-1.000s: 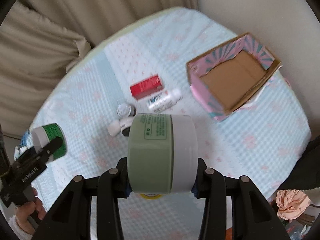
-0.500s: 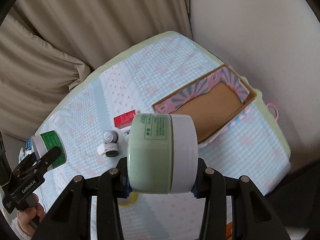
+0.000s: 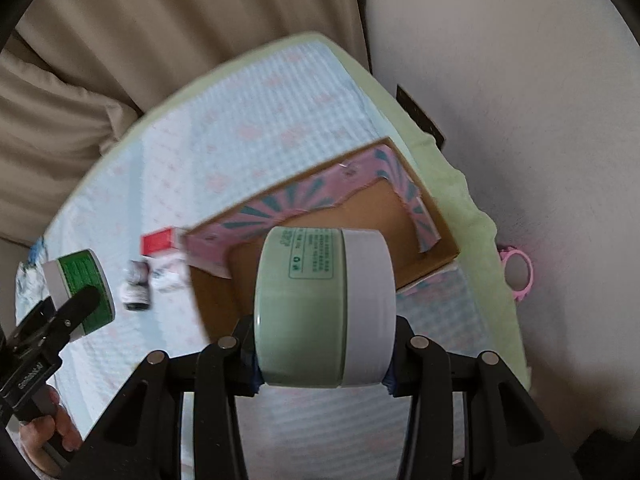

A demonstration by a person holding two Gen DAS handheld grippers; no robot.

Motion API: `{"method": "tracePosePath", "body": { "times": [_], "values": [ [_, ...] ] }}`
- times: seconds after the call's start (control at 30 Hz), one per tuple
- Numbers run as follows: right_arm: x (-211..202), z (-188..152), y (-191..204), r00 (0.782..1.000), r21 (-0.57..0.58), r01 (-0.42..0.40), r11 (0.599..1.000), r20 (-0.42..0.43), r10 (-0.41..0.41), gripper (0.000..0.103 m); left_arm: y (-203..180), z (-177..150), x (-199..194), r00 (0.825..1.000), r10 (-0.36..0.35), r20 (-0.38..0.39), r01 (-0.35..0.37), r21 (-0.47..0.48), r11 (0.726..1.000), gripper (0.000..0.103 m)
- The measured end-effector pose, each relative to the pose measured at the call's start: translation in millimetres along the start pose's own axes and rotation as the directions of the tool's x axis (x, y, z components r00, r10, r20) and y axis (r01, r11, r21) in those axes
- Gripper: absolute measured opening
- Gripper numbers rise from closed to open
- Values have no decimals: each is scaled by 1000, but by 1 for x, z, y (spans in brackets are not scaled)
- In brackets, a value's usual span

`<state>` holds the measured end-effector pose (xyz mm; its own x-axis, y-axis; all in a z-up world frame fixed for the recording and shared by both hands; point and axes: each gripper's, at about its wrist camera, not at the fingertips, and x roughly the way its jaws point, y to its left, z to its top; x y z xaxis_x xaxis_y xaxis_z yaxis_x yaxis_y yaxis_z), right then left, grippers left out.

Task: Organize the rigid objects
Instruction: 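Carry both jars to the cardboard box and lower them inside, then open both tools to release the jars and lift away from the box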

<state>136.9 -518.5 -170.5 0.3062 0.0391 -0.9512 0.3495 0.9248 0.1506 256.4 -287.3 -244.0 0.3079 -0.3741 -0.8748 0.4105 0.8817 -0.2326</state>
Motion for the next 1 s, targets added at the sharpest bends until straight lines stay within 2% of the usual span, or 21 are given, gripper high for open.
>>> {"method": "tracePosePath", "body": {
  "times": [0.23, 0.4, 0.47, 0.57, 0.67, 0.77, 0.83, 0.87, 0.9, 0.93, 1.0],
  "values": [
    [80, 31, -37, 993, -56, -16, 998, -120, 10, 40, -32, 4, 98, 991, 29, -132, -27, 17, 1000, 69],
    [126, 44, -39, 978, -100, -60, 993, -203, 38, 40, -43, 0, 163, 970, 46, -237, -41, 25, 999, 69],
    [140, 46, -38, 974, -124, -83, 989, -218, 55, 40, -44, -2, 186, 956, 60, -286, -53, 32, 998, 69],
    [157, 45, -37, 968, -159, -95, 983, -245, 54, 40, -42, -4, 203, 940, 73, -332, -66, 34, 997, 69],
    [169, 46, -33, 964, -226, -81, 971, -266, 19, 40, -39, 0, 209, 935, 87, -344, -78, 40, 996, 69],
    [174, 54, -31, 962, -248, -101, 964, -270, 31, 40, -41, 7, 211, 929, 115, -352, -92, 79, 993, 69],
    [177, 62, -30, 966, -243, -102, 965, -255, 38, 40, -45, 10, 209, 932, 127, -341, -90, 122, 988, 91],
    [177, 67, -30, 969, -236, -100, 967, -242, 41, 54, -47, 11, 205, 934, 138, -329, -95, 144, 985, 103],
    [177, 71, -30, 972, -230, -98, 968, -231, 44, 70, -48, 11, 202, 938, 144, -317, -97, 158, 983, 103],
    [176, 74, -30, 973, -222, -99, 970, -224, 48, 103, -49, 10, 200, 937, 146, -317, -95, 171, 981, 103],
    [174, 79, -34, 971, -200, -125, 972, -227, 79, 103, -47, 7, 196, 936, 150, -317, -97, 178, 979, 103]
  ]
}}
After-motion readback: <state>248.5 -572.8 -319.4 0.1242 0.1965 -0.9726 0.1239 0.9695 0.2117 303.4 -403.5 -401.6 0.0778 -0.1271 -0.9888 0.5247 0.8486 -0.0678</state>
